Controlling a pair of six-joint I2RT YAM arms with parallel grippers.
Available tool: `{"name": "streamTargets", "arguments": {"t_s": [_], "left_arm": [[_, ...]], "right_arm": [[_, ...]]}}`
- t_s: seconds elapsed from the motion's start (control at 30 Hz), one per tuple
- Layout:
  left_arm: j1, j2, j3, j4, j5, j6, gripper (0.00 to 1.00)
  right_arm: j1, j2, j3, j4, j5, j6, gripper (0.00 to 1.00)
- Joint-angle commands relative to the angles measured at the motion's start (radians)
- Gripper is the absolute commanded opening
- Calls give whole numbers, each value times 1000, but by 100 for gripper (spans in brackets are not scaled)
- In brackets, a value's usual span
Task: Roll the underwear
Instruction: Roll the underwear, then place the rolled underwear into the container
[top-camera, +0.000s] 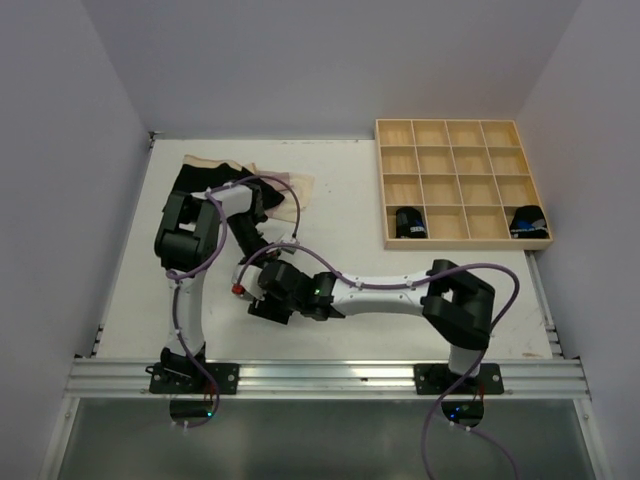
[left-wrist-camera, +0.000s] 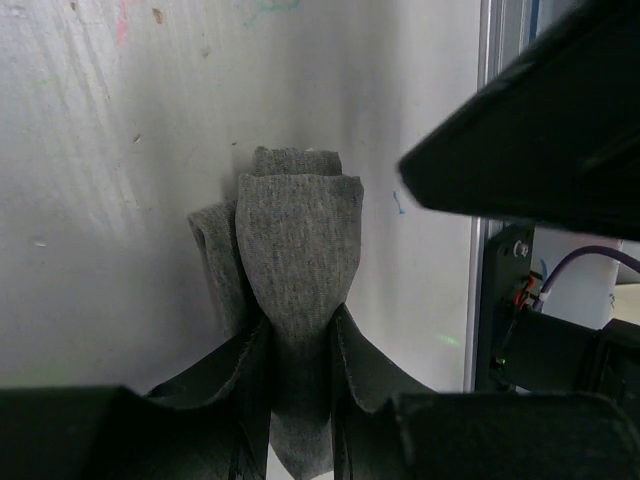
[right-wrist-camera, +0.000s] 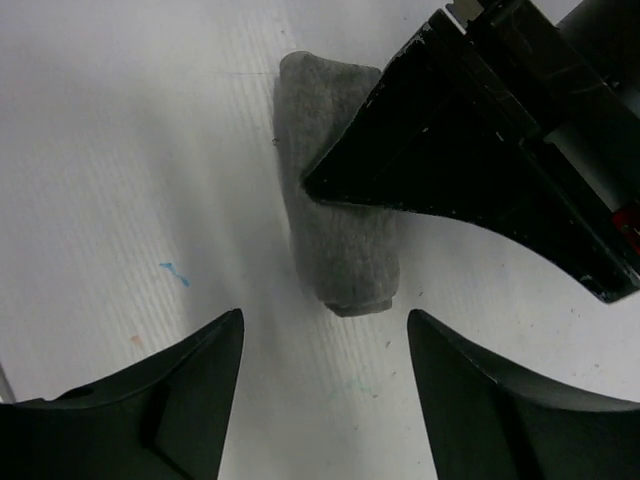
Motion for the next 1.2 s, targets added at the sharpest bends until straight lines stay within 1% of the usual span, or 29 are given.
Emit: {"name": "streamTargets", "arguments": {"t_s": [0.0,0.13,0.2,0.27,0.4,0.6,0.7,0.77,0.8,0.83,0.87,0.9,0.93,0.97,1.0,1.07,1.1,1.13,1.17], "left_arm": [[-8,63,-37,173,-75,38,3],[-8,61,-42,168,-74,45,3],[-8,61,-45,166,-72,46,3],[-8,61,-43,166,-71,48,3],[-8,63,-43,166,-67,49,4],[-8,55,-66,165,-66,58,6],[-8,51,-83,165,-69,68,7],[-8,46,-94,166,-67,71,9],[-8,43,-96,165,-66,71,12],[-8,41,-97,165,-64,72,13],[-8,40,-102,165,-63,75,14],[-8,37,-105,165,-55,81,18],[-8,32,-103,166,-49,83,20],[-6,31,-103,166,-38,81,23],[-5,18,-97,168,-19,80,30],[7,3,-82,169,9,78,40],[14,-20,-58,168,41,75,47],[23,-32,-38,168,58,72,50],[44,-47,-18,171,77,65,55]], "right_arm": [[-8,56,76,68,68,-68,71],[-8,125,93,106,82,-88,76],[-10,139,102,111,82,-88,76],[-14,155,102,118,50,-87,75],[-14,185,93,137,-4,-87,71],[-40,224,90,146,-39,-67,65],[-59,238,93,146,-76,-65,56],[-66,241,91,143,-113,-67,47],[-70,246,94,137,-130,-68,43],[-70,246,97,123,-145,-67,35],[-71,244,90,120,-165,-67,31],[-70,240,85,120,-189,-58,18],[-70,231,79,117,-206,-52,7],[-71,225,65,117,-228,-42,0],[-70,215,55,115,-240,-26,0],[-70,182,24,106,-261,-9,0],[-70,162,9,104,-262,8,0],[-71,142,-7,103,-263,16,0],[-76,95,-42,98,-271,25,0]]}}
